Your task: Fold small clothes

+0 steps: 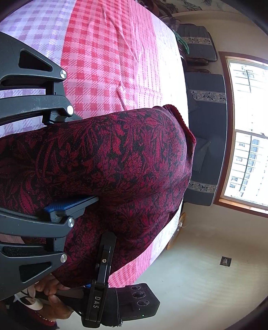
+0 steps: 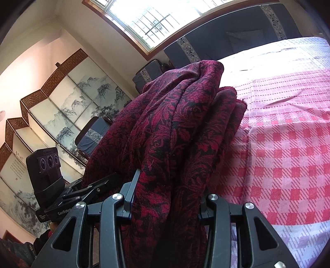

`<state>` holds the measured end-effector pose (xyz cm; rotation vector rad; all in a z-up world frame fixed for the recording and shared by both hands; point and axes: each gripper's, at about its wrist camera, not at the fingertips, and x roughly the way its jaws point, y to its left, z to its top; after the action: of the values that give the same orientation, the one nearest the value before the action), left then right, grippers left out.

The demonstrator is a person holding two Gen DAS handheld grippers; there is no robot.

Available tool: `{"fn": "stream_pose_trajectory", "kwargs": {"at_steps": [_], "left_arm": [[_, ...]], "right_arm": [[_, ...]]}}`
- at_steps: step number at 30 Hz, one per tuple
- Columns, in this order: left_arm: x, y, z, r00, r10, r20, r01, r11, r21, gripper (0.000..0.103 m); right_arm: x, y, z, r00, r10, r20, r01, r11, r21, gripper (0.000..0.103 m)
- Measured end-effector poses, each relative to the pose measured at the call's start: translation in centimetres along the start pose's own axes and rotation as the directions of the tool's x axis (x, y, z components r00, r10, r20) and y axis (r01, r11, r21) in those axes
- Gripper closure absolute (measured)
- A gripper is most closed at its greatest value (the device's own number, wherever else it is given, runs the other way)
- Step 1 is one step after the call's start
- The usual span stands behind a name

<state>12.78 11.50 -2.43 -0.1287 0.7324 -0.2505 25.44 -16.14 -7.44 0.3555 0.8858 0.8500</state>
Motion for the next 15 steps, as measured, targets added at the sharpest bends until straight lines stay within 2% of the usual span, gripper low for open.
{"fn": "stream_pose_trajectory", "kwargs": {"at_steps": [15], "left_arm": [[-0.36,-0.35,-0.57,1.0,0.012,0.007,-0.012,1.0,0.0,0.049]], "right_arm": [[0.05,0.66,-0.9,1.0,-0.017,0.008,0.018,1.0,-0.025,0.065]]}}
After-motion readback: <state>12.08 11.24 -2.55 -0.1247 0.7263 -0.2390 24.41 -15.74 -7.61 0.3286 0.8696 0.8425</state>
